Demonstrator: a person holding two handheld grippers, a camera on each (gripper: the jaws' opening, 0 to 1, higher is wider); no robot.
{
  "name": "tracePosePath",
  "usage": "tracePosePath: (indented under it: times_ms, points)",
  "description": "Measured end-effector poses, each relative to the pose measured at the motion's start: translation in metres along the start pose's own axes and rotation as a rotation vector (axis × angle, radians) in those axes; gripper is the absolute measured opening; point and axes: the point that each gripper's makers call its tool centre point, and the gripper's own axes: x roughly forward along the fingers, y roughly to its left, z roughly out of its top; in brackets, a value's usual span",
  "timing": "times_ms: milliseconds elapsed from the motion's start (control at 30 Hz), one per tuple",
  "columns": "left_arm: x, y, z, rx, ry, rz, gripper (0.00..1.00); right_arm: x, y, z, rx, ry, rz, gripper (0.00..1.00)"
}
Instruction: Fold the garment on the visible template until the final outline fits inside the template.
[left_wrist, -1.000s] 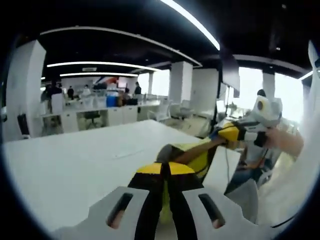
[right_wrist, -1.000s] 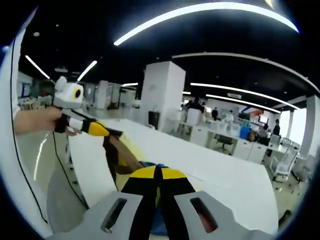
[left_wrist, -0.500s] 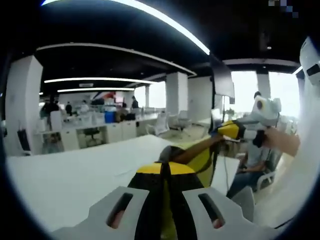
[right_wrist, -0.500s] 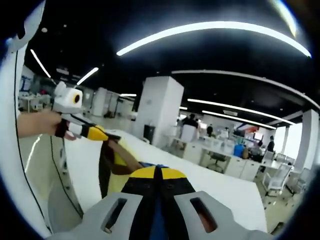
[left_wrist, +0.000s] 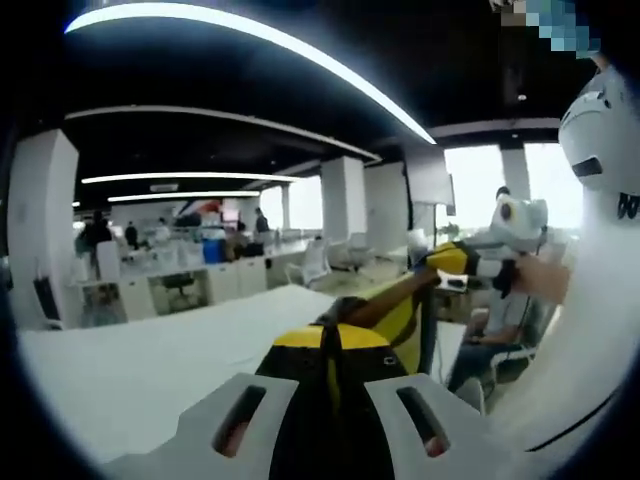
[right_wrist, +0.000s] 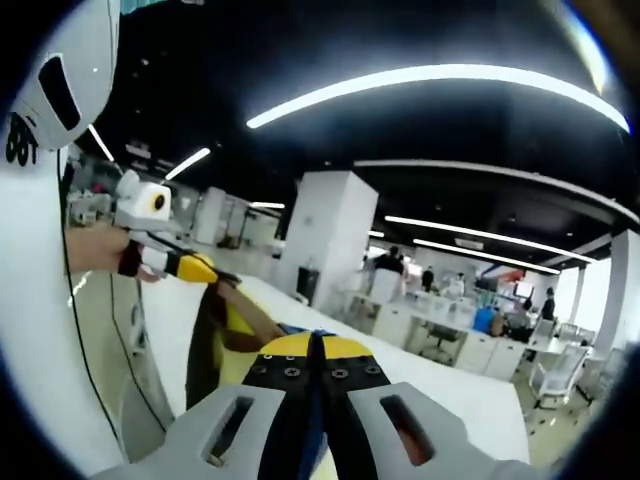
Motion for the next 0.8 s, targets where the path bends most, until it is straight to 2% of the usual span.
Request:
tracePosePath:
  times_ms: [233,333,433,600,633,800]
  points:
    - [-0.016,-0.017,0.014,-0.06,0.002,-0.047,0.0,-0.015,0.008,0.02,0.01,-0.026,0.043,0.01]
    - [-0.013,-0.018,0.012,-0.062,0.007,-0.051,0.0,-0.013,0.008,0.02,0.007,-0.021,0.047,0.01]
    - [-0.002,-0.009,0.002,-0.077,0.015,-0.052,0.0,-0.005,0.002,0.009,0.021,-0.015,0.038,0.02]
    - [0.017,0.009,-0.031,-0.146,0.084,-0.038,0.0,0.013,-0.004,-0.033,0.047,0.079,0.034,0.02]
    - [0.021,0.013,-0.036,-0.143,0.085,-0.035,0.0,0.016,-0.006,-0.037,0.043,0.074,0.033,0.02]
    - [0.043,0.034,-0.062,-0.18,0.135,-0.017,0.0,0.034,-0.019,-0.071,0.132,0.094,0.025,0.02]
